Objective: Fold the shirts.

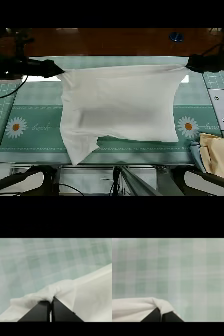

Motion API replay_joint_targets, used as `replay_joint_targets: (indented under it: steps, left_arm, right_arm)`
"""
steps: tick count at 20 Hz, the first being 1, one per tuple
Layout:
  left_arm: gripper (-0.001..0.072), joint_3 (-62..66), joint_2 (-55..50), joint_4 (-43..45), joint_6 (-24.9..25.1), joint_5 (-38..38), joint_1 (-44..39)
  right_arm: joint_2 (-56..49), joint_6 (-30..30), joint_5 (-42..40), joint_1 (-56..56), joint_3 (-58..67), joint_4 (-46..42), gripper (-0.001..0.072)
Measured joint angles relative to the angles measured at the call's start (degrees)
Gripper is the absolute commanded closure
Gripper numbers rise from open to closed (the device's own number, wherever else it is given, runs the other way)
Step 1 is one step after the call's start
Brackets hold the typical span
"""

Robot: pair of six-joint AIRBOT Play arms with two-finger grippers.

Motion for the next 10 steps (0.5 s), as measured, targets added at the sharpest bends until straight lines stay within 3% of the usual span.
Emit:
replay_joint_targets:
  steps: [4, 8, 9, 10]
  left_arm:
    - [0.0684, 2.99, -7.85, -0.26, 0.59, 7.21, -1.16]
    - [0.0679, 3.85, -14.64, 0.59, 0.81, 8.94, -3.43]
    - [0.0642, 3.93, -15.91, 0.7, 0.79, 8.68, -3.89]
    - [0.0488, 4.09, -16.7, 0.63, 0.79, 8.44, -4.13]
  right_arm:
    - [-5.14, -0.37, -7.96, 0.31, 0.17, -1.05, 0.0689]
    - [-10.21, -0.39, -7.85, 0.35, 0.17, -1.36, 0.0688]
    - [-11.3, -0.42, -6.73, 0.35, 0.17, -0.87, 0.0682]
    - [-12.0, -0.44, -6.03, 0.35, 0.17, -0.28, 0.0566]
